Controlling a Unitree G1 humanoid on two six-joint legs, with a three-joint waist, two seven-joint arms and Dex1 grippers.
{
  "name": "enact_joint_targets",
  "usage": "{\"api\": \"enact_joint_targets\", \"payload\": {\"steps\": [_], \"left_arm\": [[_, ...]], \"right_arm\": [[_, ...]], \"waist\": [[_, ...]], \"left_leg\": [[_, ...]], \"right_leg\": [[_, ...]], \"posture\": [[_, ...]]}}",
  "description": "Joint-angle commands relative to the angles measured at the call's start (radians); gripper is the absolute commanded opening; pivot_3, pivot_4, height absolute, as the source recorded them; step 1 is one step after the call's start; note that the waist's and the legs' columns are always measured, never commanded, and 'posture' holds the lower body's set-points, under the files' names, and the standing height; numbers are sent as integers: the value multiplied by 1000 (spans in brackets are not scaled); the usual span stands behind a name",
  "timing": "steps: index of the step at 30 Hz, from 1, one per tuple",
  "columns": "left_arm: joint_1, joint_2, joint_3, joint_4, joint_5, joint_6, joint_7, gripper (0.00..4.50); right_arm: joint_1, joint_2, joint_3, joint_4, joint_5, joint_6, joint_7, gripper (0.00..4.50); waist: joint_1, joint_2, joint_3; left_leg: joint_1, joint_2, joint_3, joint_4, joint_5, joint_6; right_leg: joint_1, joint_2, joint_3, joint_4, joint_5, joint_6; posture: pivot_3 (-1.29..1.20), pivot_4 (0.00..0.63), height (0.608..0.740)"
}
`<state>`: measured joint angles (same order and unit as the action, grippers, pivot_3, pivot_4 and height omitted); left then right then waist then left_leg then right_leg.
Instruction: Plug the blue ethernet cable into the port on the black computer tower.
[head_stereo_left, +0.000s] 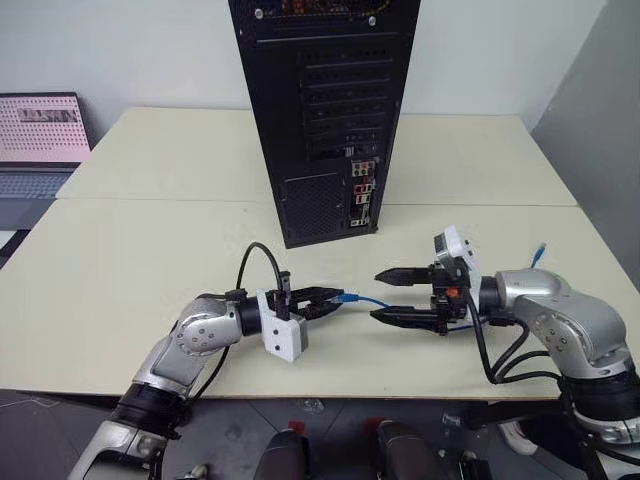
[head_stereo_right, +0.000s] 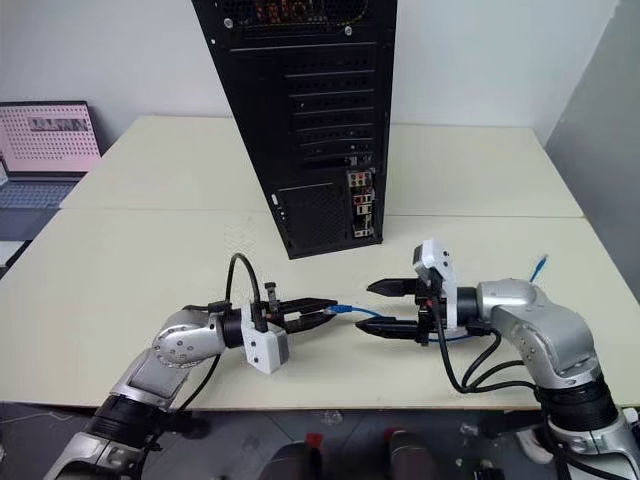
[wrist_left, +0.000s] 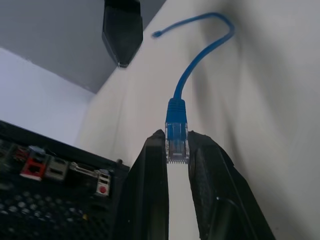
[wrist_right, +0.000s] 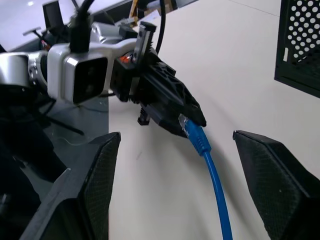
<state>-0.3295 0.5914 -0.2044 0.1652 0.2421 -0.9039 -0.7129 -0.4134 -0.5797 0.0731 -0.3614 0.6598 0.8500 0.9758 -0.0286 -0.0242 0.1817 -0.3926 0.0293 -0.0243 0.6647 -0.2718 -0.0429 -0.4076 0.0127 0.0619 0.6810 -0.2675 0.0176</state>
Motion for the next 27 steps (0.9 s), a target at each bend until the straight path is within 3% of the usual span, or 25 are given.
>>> {"api": "enact_joint_targets", "payload": {"steps": [1,19,22,27], "left_arm": [[-30,3,14,27,50,-122,85,283],[-27,17,-2,38,144,-173,220,283],[-27,18,-10,31,154,-169,226,283],[-17,13,-16,21,163,-167,241,283]], "right_arm": [[-8,30,-10,-29,33,19,-50,3746],[-38,60,55,43,16,3,-47,3746],[-49,67,56,58,23,5,-54,3267],[-55,67,65,73,15,-4,-51,2099]], "waist": [[0,0,0],[-1,0,0],[-1,0,0],[-1,0,0]], "left_leg": [[0,0,0,0,0,0],[-1,0,0,0,0,0],[-1,0,-1,0,0,0],[-1,0,-2,0,0,0]], "right_leg": [[0,0,0,0,0,0],[0,0,-8,0,0,0],[0,0,-9,0,0,0],[0,0,-10,0,0,0]], "posture": [[0,150,740],[0,150,740],[0,150,740],[0,150,740]]}}
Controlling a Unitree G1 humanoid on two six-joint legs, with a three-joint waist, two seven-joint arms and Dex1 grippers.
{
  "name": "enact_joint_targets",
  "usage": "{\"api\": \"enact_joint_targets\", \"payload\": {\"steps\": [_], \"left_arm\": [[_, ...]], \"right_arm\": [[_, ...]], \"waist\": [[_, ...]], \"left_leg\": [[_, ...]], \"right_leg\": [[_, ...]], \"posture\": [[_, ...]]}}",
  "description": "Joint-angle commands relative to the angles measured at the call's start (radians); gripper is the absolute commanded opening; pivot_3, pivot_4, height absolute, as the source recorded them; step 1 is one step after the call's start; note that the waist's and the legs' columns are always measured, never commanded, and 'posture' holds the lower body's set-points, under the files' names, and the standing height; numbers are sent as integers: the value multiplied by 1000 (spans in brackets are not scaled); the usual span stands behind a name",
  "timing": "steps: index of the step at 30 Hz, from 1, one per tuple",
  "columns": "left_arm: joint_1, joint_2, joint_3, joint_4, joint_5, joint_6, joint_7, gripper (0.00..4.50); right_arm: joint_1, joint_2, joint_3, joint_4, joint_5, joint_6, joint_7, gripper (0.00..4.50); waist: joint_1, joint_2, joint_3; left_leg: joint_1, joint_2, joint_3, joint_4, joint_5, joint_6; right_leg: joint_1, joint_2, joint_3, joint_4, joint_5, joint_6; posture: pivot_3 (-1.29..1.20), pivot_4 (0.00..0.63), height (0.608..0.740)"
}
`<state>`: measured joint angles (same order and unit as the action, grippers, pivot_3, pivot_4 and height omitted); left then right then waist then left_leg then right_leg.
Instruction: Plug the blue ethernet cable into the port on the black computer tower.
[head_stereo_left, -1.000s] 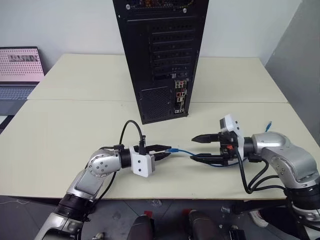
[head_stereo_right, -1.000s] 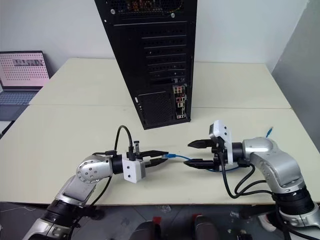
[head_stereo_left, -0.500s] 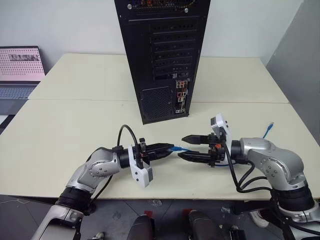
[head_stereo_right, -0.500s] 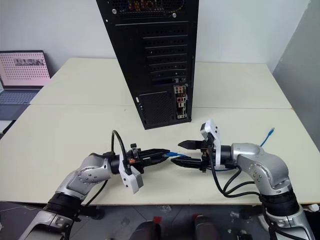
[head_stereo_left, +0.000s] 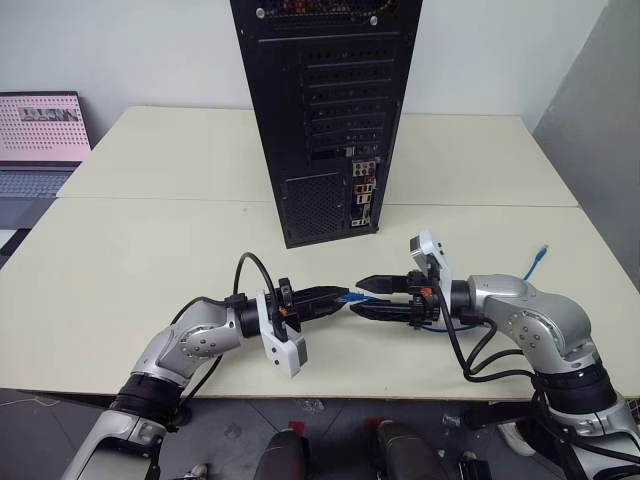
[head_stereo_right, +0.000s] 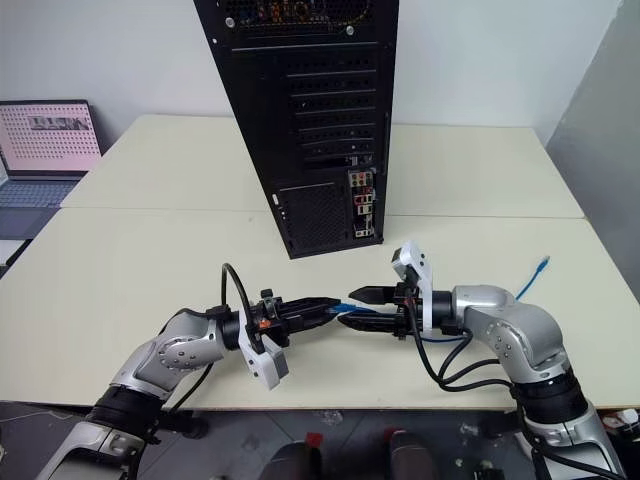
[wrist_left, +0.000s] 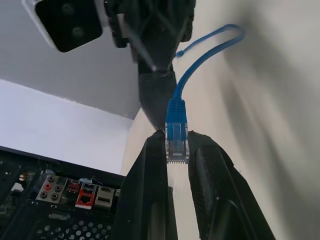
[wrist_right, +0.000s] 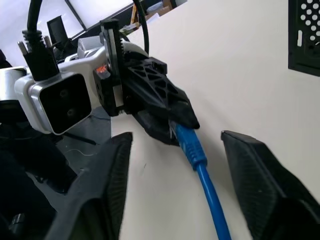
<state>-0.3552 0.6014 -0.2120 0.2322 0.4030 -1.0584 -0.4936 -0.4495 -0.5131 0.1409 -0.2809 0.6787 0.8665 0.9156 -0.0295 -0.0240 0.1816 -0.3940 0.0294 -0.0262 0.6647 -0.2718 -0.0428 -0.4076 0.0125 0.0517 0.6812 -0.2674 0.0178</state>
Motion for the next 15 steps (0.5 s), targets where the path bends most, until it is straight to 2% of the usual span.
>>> {"api": "enact_joint_targets", "payload": {"steps": [1,4,10,14,15], "left_arm": [[9,3,-9,-48,3,-11,24,283],[9,3,-6,-47,12,-11,37,283],[7,4,-5,-48,31,-9,62,283],[8,8,-11,-49,37,-13,70,283],[8,8,-13,-49,39,-13,72,283]], "right_arm": [[-19,0,-2,-7,-4,-21,9,1937],[-20,-2,2,-3,-5,-24,12,1194],[-23,-7,6,0,-10,-20,20,28],[-30,3,-15,8,17,-1,26,0],[-31,3,-23,10,27,5,29,184]], "waist": [[0,0,0],[0,0,0],[0,0,0],[0,0,0],[0,0,0]], "left_leg": [[0,0,0,0,0,0],[0,0,-1,0,0,0],[-1,0,-1,0,0,0],[-1,0,-2,0,0,0],[-1,0,-2,0,0,0]], "right_leg": [[0,0,0,0,0,0],[0,0,-1,0,0,0],[0,0,-2,0,0,0],[0,0,-2,0,0,0],[0,0,-2,0,0,0]], "posture": [[0,150,740],[0,150,740],[0,150,740],[0,150,740],[0,150,740]]}}
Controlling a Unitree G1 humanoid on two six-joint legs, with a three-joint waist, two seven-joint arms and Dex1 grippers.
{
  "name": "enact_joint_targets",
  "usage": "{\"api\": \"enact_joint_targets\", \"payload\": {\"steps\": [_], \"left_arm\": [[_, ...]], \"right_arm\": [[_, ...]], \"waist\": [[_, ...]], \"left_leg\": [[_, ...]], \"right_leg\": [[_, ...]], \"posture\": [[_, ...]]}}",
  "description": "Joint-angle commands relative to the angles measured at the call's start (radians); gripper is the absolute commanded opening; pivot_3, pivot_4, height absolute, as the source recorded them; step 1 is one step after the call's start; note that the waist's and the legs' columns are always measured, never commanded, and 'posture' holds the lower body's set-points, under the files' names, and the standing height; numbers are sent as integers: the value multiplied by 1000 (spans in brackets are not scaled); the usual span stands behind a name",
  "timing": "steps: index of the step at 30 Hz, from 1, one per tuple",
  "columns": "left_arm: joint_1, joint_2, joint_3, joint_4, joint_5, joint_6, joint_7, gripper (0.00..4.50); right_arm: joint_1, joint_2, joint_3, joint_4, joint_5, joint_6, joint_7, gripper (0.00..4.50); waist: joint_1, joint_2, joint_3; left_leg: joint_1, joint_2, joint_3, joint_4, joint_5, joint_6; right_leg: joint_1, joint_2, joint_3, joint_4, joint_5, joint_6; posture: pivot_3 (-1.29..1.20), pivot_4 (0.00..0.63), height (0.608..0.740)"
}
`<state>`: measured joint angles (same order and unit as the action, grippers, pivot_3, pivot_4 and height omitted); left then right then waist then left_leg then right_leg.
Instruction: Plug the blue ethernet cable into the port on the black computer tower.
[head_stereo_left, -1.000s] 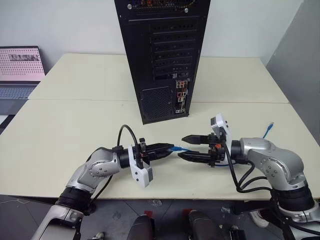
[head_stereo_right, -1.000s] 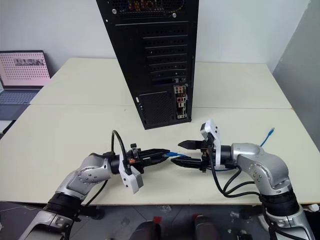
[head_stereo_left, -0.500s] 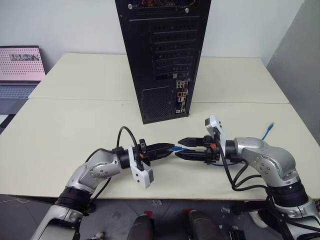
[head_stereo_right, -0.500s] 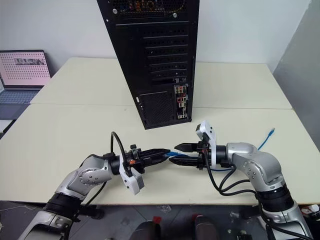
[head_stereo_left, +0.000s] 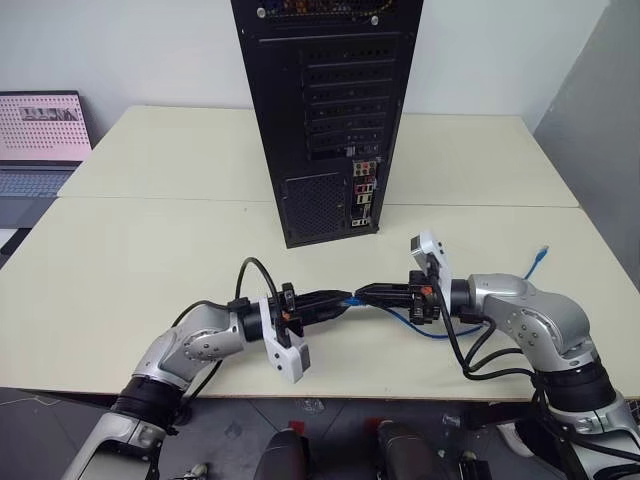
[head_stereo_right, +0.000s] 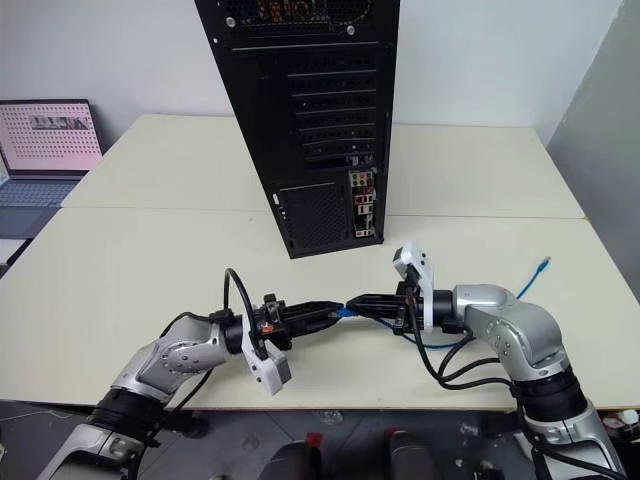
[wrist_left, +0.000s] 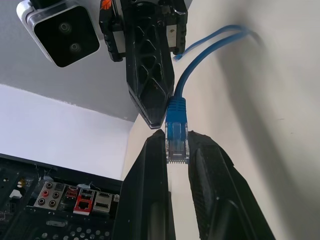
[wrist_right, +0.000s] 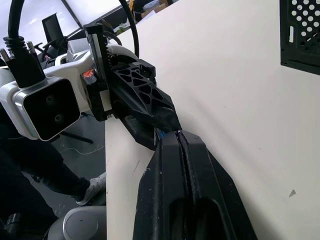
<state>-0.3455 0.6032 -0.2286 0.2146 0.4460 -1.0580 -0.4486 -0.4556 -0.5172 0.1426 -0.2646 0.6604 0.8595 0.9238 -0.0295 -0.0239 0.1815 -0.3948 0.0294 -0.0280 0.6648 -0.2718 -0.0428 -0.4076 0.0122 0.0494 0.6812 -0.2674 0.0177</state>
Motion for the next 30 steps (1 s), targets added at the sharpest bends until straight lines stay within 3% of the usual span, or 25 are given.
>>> {"api": "enact_joint_targets", "payload": {"steps": [1,9,20,23,30], "left_arm": [[-1,6,2,-33,-2,-13,29,283],[0,10,-2,-39,11,-17,42,283],[9,7,-3,-60,13,-12,50,283],[10,7,-3,-64,13,-9,49,283],[11,1,-2,-67,23,-2,57,283]], "right_arm": [[-26,4,-28,-5,51,19,28,360],[-27,-24,-11,11,39,47,34,2168],[-30,-19,-17,30,42,63,28,2206],[-32,-16,-18,31,40,62,24,1723],[-32,-13,-20,34,39,64,23,136]], "waist": [[0,0,0],[0,0,0],[0,0,0],[0,0,0],[0,0,0]], "left_leg": [[0,0,0,0,0,0],[0,0,-1,0,0,0],[-1,0,-1,0,0,0],[-1,0,-1,0,0,0],[-1,0,-1,0,0,0]], "right_leg": [[0,0,0,0,0,0],[0,-1,-1,0,0,0],[0,-1,-1,0,0,0],[0,-1,-1,0,0,0],[0,-1,-2,0,0,0]], "posture": [[0,150,740],[0,150,740],[0,150,740],[0,150,740],[0,150,740]]}}
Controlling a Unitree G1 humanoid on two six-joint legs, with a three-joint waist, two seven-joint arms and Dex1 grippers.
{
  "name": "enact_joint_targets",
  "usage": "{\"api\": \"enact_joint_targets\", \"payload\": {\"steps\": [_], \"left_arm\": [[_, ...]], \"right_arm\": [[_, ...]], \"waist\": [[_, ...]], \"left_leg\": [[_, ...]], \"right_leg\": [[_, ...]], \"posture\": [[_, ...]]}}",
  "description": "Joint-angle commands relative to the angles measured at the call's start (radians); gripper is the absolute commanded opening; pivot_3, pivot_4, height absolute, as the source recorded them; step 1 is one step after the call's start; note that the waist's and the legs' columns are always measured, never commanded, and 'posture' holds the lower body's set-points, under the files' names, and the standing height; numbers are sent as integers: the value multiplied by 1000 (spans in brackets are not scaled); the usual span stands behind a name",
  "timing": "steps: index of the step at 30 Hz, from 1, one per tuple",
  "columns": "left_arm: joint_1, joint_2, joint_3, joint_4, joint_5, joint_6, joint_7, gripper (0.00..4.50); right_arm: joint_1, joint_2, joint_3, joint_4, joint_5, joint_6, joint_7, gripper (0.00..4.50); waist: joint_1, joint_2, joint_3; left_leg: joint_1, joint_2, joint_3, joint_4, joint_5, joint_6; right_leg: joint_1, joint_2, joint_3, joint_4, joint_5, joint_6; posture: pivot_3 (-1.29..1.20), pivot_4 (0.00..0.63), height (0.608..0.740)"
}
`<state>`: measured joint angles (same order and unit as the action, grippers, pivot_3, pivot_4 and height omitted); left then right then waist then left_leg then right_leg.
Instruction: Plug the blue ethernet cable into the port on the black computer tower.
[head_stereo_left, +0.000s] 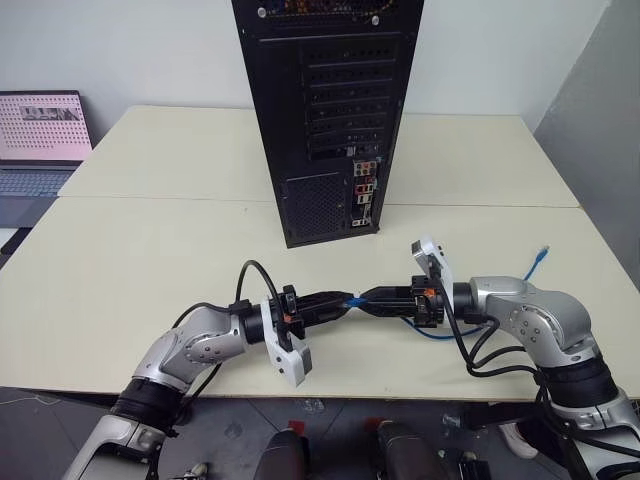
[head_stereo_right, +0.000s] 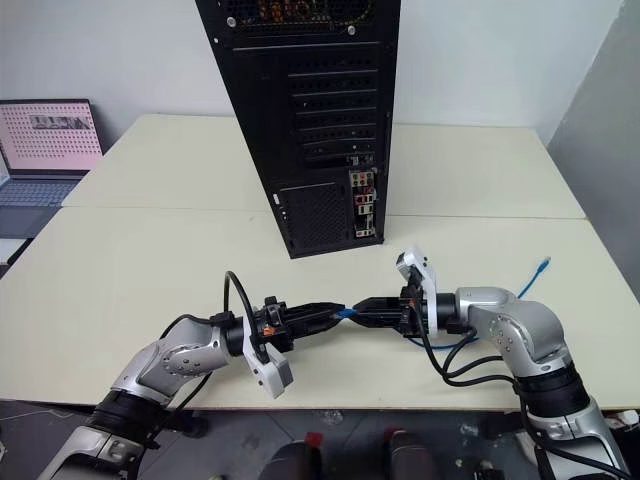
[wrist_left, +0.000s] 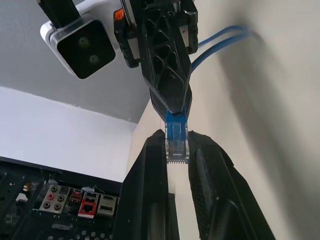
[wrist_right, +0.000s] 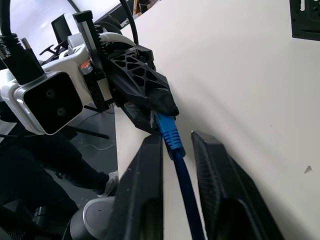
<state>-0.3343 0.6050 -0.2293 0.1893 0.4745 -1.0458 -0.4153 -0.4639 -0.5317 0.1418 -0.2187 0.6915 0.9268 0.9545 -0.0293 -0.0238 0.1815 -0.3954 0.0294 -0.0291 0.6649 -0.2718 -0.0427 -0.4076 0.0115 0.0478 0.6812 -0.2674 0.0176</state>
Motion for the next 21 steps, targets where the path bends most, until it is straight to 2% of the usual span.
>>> {"api": "enact_joint_targets", "payload": {"steps": [1,10,12,14,17,21], "left_arm": [[-1,-1,-1,-41,-2,-13,27,283],[1,1,-23,-44,13,-20,35,283],[6,2,-29,-41,-13,-12,29,1001],[10,8,-41,-37,-52,5,10,1260],[17,25,-62,-38,-114,37,-27,1902],[55,33,-56,-61,-239,169,-92,2656]], "right_arm": [[-25,1,-20,-10,8,-2,-7,35],[-42,3,-30,14,21,23,-4,2],[-45,1,-30,17,23,27,-2,1],[-47,-2,-30,20,24,27,0,0],[-50,-5,-36,21,26,25,0,0],[-43,-12,-55,8,16,8,-19,0]], "waist": [[0,0,0],[0,0,0],[0,0,0],[0,0,0],[0,0,0],[0,0,0]], "left_leg": [[0,0,0,0,0,0],[0,0,0,0,0,0],[0,0,0,0,0,0],[0,0,0,0,0,0],[0,0,0,0,0,0],[0,0,0,0,0,0]], "right_leg": [[0,0,0,0,0,0],[0,0,0,0,0,0],[0,0,0,0,0,0],[0,0,0,0,0,0],[0,-1,-1,0,0,0],[0,-1,-1,0,0,0]], "posture": [[0,150,740],[0,150,740],[0,150,740],[0,150,740],[0,150,740],[0,150,740]]}}
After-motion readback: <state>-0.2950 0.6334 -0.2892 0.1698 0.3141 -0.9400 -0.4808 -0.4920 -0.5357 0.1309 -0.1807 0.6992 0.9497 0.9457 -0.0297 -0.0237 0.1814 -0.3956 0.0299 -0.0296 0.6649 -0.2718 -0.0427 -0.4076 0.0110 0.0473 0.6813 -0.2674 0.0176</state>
